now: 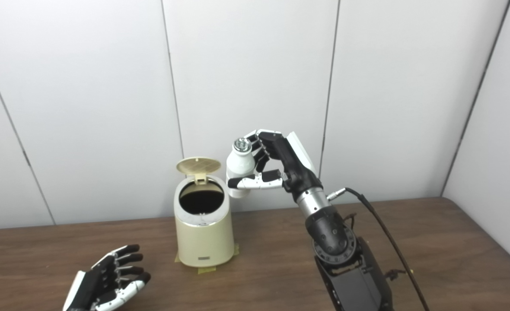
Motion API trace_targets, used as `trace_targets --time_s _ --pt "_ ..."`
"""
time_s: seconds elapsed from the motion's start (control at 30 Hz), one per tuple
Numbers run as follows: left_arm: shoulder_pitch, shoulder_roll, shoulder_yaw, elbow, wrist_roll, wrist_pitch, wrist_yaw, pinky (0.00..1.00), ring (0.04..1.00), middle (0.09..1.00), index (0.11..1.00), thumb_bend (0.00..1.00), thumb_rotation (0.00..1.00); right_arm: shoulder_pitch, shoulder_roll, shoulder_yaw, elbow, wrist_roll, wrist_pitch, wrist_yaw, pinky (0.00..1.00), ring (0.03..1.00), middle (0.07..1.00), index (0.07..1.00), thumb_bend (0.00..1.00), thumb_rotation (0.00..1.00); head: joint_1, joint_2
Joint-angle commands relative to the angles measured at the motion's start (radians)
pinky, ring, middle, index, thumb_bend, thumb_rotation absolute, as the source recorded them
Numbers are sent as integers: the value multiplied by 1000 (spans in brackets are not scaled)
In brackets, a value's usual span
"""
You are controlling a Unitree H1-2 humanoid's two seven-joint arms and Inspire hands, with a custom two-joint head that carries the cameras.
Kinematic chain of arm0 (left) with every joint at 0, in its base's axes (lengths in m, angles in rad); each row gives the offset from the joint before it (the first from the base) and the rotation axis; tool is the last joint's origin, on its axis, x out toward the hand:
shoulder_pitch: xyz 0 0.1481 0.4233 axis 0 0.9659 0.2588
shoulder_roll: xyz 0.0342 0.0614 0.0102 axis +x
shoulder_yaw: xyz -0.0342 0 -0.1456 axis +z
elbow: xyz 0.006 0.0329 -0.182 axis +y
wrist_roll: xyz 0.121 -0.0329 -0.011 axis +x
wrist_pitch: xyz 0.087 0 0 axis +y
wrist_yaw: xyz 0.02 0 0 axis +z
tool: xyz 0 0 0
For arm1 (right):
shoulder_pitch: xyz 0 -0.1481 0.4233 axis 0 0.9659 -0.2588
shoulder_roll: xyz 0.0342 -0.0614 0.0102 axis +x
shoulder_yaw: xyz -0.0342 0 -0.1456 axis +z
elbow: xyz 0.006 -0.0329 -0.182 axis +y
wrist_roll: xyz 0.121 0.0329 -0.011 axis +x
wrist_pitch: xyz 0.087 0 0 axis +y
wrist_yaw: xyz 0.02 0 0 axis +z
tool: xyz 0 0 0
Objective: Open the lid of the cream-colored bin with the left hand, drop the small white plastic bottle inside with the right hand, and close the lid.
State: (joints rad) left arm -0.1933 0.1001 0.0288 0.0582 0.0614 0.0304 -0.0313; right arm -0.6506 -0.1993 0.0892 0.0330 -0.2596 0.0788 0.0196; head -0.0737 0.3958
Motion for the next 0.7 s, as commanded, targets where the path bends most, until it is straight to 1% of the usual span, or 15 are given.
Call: trace_targets --time_s 0.0,0.13,0.2,0.3,0.37,0.5,0.67 --pt "-52 -12 -5 -19 11 -37 21 520 649 736 784 627 86 -66 15 -4 -19 19 -9 7 318 381 490 543 511 0 15 2" --pt "-57 -22 -9 -16 16 -36 31 519 649 730 781 642 102 -78 53 12 4 -1 4 10 313 386 493 536 512 0 33 5" --pt "-59 -23 -12 -12 21 -43 34 525 655 731 778 640 91 -84 65 22 23 -19 -6 3 320 385 491 538 512 0 37 7" --pt "-60 -25 -17 -13 30 -39 39 533 659 728 776 639 97 -92 90 21 53 -10 -10 -3 336 390 489 525 515 0 43 8" --pt "-60 -26 -19 -15 29 -37 40 547 665 728 778 639 108 -99 108 21 79 -9 -21 -11 326 385 483 530 514 0 46 9" --pt "-60 -29 -22 -13 24 -36 38 554 668 732 782 637 109 -111 120 21 129 -17 -44 -21 333 394 482 526 515 0 58 13" --pt "-59 -33 -24 -14 20 -33 39 587 683 741 783 639 118 -131 129 20 186 -18 -54 -34 349 404 484 514 517 0 66 16"
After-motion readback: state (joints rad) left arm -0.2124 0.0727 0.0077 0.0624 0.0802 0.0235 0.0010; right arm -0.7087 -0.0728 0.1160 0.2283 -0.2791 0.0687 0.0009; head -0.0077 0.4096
